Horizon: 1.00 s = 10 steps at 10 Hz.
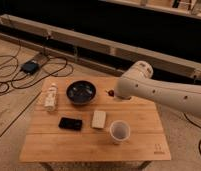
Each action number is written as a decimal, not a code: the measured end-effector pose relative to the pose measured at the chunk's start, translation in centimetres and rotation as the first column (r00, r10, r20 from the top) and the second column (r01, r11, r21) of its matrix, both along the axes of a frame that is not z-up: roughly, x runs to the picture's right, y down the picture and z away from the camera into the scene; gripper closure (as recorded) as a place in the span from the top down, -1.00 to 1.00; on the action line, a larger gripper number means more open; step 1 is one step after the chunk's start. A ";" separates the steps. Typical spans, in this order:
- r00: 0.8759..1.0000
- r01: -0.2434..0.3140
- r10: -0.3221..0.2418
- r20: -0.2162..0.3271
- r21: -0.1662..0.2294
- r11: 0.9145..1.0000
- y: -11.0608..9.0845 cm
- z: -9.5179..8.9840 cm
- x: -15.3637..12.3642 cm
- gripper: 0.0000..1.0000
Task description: Place the pepper in the ceramic cup
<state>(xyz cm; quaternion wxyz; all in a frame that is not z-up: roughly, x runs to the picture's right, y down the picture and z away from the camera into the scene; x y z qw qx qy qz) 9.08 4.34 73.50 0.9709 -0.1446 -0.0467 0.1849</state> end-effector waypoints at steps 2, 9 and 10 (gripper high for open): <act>0.998 -0.054 0.054 0.029 -0.005 0.999 1.2 -1.2 -1.1 -1.00; 0.982 -0.140 0.147 0.117 -0.060 0.988 5.2 -3.2 -4.1 -1.00; 0.980 -0.151 0.159 0.120 -0.067 0.986 5.7 -3.3 -4.1 -1.00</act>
